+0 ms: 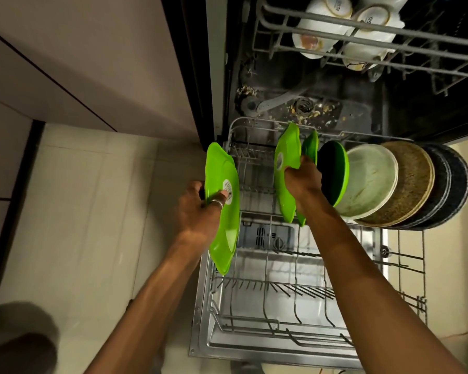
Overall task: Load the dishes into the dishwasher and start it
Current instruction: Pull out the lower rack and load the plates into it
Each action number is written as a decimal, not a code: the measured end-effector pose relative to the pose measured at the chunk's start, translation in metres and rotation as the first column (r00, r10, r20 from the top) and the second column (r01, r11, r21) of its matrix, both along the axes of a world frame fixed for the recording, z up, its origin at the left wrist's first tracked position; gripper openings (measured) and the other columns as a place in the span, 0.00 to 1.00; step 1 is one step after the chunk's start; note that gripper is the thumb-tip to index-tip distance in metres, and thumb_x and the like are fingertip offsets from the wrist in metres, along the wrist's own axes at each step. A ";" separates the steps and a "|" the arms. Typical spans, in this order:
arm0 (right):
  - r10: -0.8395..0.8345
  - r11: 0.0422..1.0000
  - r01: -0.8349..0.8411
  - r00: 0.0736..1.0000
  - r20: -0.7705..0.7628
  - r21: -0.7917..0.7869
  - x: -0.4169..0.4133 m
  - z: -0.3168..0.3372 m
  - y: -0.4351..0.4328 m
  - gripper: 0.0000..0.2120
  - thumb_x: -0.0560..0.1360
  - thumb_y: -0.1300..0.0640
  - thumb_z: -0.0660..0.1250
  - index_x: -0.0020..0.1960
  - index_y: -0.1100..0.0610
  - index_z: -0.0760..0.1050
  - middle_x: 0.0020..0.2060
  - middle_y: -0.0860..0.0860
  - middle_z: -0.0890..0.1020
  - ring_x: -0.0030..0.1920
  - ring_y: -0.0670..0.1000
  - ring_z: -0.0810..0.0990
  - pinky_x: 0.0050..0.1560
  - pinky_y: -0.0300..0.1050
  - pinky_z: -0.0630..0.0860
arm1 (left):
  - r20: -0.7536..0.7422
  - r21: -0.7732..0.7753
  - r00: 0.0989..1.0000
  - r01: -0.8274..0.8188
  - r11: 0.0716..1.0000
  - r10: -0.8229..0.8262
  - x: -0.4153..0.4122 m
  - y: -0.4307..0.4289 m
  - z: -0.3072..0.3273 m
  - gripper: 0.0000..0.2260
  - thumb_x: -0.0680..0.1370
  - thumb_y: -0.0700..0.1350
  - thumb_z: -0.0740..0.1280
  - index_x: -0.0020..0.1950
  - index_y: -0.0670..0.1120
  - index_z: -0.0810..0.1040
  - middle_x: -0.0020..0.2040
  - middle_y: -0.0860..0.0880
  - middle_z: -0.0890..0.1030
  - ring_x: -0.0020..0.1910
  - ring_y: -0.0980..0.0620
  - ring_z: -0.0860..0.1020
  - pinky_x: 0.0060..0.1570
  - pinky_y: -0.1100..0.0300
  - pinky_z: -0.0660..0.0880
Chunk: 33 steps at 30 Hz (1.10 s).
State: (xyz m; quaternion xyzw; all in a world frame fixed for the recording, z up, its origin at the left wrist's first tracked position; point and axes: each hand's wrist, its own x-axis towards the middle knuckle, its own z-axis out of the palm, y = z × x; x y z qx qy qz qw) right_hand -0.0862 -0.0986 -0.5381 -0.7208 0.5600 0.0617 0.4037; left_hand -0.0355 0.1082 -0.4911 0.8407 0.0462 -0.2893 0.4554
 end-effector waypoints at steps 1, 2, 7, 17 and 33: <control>-0.006 1.000 0.006 1.000 0.005 -0.002 0.000 0.001 0.000 0.16 0.78 0.60 0.61 0.65 0.57 0.74 0.56 0.60 0.81 0.50 0.62 0.79 0.44 0.46 0.68 | -0.003 -0.002 1.000 0.002 1.000 -0.002 0.000 0.000 0.001 0.09 0.78 0.47 0.72 0.49 0.43 0.77 0.34 0.53 0.75 0.31 0.54 0.72 0.32 0.60 0.66; -0.012 1.000 0.012 1.000 0.007 -0.003 0.000 0.002 -0.001 0.16 0.78 0.60 0.61 0.65 0.57 0.74 0.56 0.60 0.81 0.49 0.61 0.78 0.44 0.45 0.68 | -0.006 -0.005 1.000 0.002 1.000 -0.002 -0.001 0.000 0.002 0.08 0.78 0.47 0.72 0.49 0.43 0.77 0.34 0.53 0.75 0.31 0.55 0.72 0.32 0.61 0.66; -0.030 1.000 0.030 0.999 0.013 0.007 0.004 0.004 -0.001 0.15 0.78 0.61 0.61 0.64 0.56 0.75 0.57 0.60 0.81 0.52 0.62 0.79 0.45 0.47 0.70 | -0.008 0.002 1.000 0.007 1.000 -0.007 0.001 0.001 0.002 0.08 0.78 0.47 0.72 0.48 0.44 0.76 0.34 0.53 0.75 0.32 0.53 0.73 0.33 0.60 0.65; 0.023 0.999 -0.025 0.997 -0.080 -0.027 0.009 0.009 0.000 0.16 0.78 0.61 0.61 0.65 0.60 0.74 0.59 0.62 0.80 0.58 0.65 0.79 0.54 0.52 0.76 | -0.004 -0.019 1.000 -0.006 1.000 0.006 0.000 0.003 0.000 0.10 0.78 0.47 0.72 0.52 0.42 0.77 0.34 0.55 0.74 0.30 0.58 0.71 0.29 0.65 0.66; 0.157 0.985 -0.166 0.976 -0.152 -0.047 -0.020 0.000 0.027 0.16 0.82 0.57 0.60 0.66 0.65 0.64 0.60 0.68 0.78 0.60 0.68 0.78 0.54 0.55 0.74 | 0.001 0.021 0.997 0.076 0.997 -0.076 -0.006 -0.011 -0.002 0.09 0.79 0.47 0.71 0.52 0.43 0.77 0.40 0.51 0.79 0.34 0.53 0.76 0.32 0.65 0.70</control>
